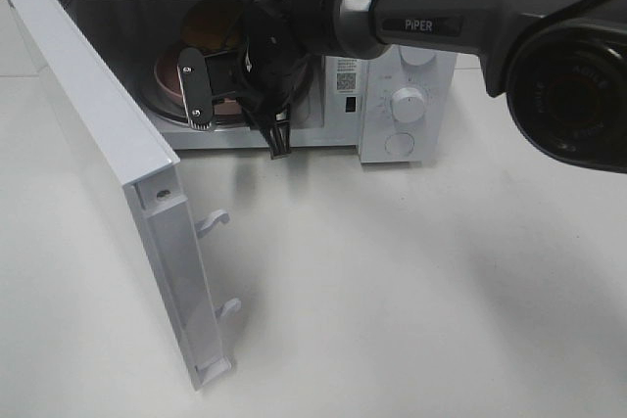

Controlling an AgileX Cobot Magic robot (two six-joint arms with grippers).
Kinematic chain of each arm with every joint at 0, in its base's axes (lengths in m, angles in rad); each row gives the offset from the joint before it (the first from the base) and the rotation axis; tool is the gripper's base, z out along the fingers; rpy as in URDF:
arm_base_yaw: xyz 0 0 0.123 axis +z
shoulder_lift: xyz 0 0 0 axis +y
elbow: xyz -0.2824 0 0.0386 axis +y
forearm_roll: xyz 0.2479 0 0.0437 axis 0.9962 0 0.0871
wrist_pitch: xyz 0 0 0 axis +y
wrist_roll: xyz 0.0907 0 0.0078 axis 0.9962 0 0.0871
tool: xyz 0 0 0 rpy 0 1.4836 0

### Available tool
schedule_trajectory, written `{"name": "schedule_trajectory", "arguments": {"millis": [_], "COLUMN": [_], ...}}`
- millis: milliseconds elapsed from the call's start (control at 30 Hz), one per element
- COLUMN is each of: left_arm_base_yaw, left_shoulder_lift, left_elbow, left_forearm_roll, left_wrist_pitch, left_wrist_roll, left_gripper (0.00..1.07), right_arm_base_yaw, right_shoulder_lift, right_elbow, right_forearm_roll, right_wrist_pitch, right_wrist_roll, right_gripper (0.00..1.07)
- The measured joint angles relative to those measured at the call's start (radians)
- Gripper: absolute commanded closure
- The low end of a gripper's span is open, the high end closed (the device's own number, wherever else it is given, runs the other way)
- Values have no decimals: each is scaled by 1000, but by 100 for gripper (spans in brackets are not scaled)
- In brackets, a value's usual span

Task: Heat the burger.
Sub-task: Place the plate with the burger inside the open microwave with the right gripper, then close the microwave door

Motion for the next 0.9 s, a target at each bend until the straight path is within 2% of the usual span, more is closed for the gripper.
{"name": "schedule_trajectory", "arguments": {"millis": [167,233,300,333,400,500,567,667,733,833,900], "left_arm_base_yaw": [0,0,0,0,0,0,0,0,0,0,0], "left_shoulder_lift": [0,0,0,0,0,0,0,0,0,0,0], "left_elbow": [0,0,0,0,0,0,0,0,0,0,0], "left_forearm_roll": [0,0,0,0,0,0,0,0,0,0,0], "left_wrist_pitch": [0,0,0,0,0,0,0,0,0,0,0], "left_wrist_roll": [0,0,0,0,0,0,0,0,0,0,0], "left_gripper": [12,12,12,12,12,12,12,12,12,12,12], "right_arm_base_yaw": [0,0,0,0,0,0,0,0,0,0,0], "right_shoulder_lift": [0,0,-1,-1,-16,-23,-66,-76,-122,-134,-192], "right_elbow": [0,0,0,0,27,40,125,143,229,249,320], "right_forearm_roll": [6,14,20,20,23,23,23,23,13,7,-25], "right_wrist_pitch": [15,15,15,15,11,10,-41,-55,-117,-128,-177], "right_wrist_roll": [20,27,37,37,50,50,46,44,32,31,31], "right_gripper": [66,62,51,51,38,36,32,31,31,31,31]}}
